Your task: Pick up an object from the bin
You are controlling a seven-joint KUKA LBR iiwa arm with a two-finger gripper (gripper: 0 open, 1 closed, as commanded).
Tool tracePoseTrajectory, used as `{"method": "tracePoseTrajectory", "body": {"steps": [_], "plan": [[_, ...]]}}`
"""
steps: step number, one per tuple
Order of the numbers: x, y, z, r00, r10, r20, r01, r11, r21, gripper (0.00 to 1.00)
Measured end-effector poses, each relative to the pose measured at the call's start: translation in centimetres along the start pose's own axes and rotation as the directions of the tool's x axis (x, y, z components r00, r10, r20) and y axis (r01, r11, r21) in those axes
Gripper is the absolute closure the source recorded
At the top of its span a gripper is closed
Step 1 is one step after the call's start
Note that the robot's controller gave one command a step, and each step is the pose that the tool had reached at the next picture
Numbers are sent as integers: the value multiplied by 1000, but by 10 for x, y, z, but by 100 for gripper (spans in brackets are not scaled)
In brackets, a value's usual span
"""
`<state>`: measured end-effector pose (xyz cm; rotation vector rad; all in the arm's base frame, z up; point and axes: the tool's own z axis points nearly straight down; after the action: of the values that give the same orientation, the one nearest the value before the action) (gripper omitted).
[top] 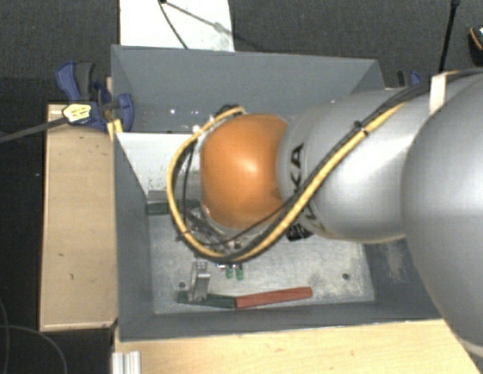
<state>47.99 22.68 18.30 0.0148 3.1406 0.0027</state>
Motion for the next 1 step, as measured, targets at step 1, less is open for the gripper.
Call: {"method": "tracePoseTrajectory", "body": {"steps": [1], "plan": [[-9,-61,114,967,-255,-1,255,967,2,0]]}}
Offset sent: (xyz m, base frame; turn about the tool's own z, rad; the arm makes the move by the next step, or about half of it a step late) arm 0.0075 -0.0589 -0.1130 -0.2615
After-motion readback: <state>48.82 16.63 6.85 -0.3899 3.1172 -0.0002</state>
